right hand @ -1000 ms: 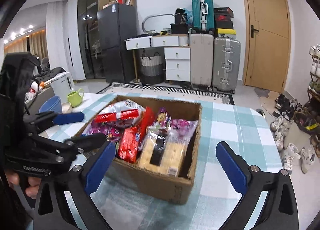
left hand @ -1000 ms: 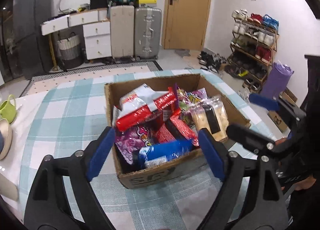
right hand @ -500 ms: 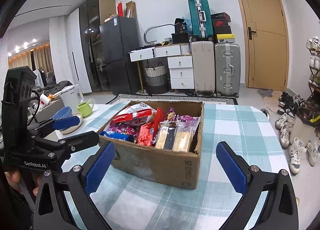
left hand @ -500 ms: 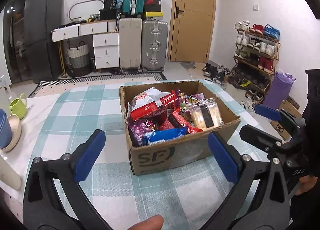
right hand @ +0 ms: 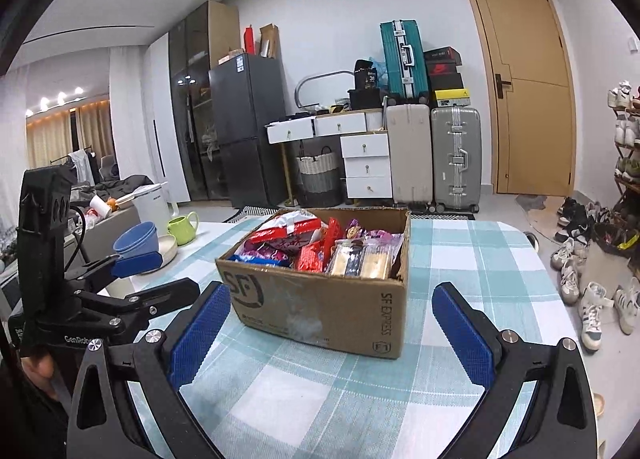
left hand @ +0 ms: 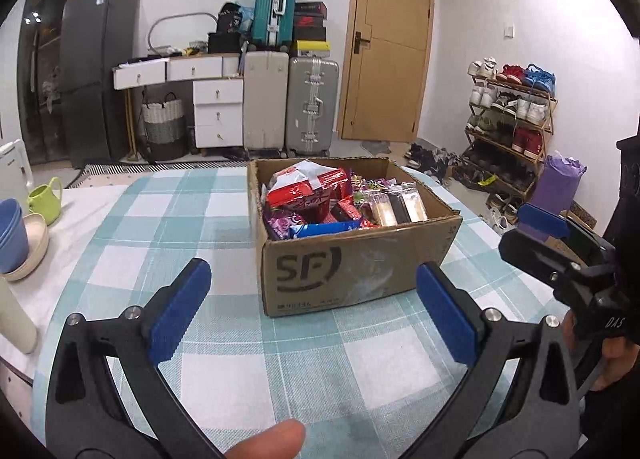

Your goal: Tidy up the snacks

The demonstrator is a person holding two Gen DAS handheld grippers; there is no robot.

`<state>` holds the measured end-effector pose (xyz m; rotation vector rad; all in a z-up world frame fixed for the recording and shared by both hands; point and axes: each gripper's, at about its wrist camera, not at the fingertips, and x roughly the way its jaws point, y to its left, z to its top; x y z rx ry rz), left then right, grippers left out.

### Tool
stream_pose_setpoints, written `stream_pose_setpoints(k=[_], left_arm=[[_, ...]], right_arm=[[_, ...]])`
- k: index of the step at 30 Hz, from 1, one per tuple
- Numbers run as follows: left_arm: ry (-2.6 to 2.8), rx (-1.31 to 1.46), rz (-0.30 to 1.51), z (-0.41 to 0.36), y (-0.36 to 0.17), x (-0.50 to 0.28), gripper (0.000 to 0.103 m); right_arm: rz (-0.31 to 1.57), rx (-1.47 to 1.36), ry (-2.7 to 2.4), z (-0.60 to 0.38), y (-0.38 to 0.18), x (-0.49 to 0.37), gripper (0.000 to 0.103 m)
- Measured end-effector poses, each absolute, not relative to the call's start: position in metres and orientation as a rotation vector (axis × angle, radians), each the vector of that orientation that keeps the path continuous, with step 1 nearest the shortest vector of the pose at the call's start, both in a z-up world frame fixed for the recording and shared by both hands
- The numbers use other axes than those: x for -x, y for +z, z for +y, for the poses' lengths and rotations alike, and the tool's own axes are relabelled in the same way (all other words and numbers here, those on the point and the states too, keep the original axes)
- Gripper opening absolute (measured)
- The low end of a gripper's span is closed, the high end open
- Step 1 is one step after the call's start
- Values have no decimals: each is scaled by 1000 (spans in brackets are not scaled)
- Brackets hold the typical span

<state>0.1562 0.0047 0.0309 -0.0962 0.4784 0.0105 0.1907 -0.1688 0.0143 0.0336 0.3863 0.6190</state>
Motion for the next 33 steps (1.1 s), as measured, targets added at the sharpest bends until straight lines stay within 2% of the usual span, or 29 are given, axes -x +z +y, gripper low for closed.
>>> stream_pose_setpoints(k=[17, 33], left_arm=[[74, 90, 392, 12, 0, -132, 102], [87, 83, 380, 11, -6, -136, 102]], right_arm=[[306, -17, 590, -188, -8, -167, 102], [300, 42, 582, -178, -13, -165, 103]])
